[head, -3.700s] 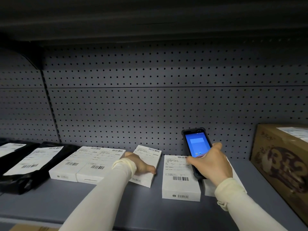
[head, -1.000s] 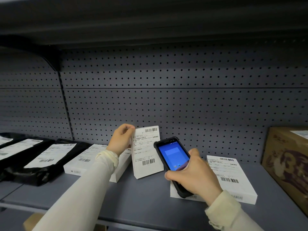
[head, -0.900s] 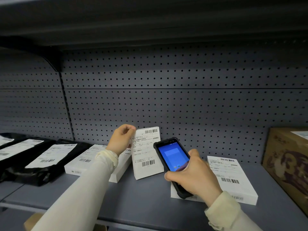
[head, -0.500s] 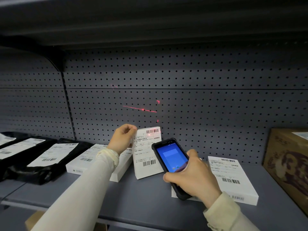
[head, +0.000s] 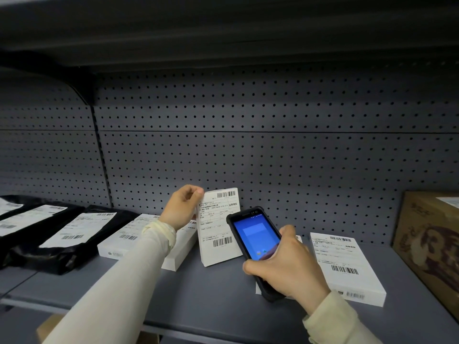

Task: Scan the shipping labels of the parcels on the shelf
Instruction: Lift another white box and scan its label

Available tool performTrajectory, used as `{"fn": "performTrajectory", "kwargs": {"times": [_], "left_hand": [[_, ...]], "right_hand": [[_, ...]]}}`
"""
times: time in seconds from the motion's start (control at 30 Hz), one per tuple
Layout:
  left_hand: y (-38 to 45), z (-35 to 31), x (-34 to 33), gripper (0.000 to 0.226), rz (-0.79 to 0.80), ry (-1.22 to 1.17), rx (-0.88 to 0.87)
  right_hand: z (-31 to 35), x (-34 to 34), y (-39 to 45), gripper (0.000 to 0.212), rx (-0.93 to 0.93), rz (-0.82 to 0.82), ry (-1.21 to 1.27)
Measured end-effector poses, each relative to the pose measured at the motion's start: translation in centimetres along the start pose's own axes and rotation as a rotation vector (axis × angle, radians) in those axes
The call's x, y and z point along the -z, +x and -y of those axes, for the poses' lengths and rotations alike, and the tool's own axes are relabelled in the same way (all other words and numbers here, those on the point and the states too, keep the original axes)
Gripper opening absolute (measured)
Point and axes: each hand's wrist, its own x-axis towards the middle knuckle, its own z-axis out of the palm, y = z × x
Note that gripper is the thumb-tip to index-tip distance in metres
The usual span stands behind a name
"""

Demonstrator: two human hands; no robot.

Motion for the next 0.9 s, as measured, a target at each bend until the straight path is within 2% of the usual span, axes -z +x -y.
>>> {"fn": "performTrajectory", "kwargs": {"times": [0.23,0.43,0.7,0.9], "left_hand": [[0.5,0.5,0.4,0.007,0.032,0.054,-0.001],[1.5,0.5,0.1,0.024,0.078,0.047,0.089],[2.8,1.6,-1.2,0.032,0.295,0.042,0.287],[4.7,3.1,-2.5,0.032,0.466,0.117,0.399]], "right_hand": [[-0.7,-0.1,1.0,0.056,-0.051,-0.039,0.016],[-1.1,-0.1,2.4,0.055,-0.096,-0.093,0.034],[-1.6,-0.2,4.2,0.075,-0.156,-0.186,0.042],[-1.7,-0.6,4.9,0.070,-0.188,-0.254,0.025]]}}
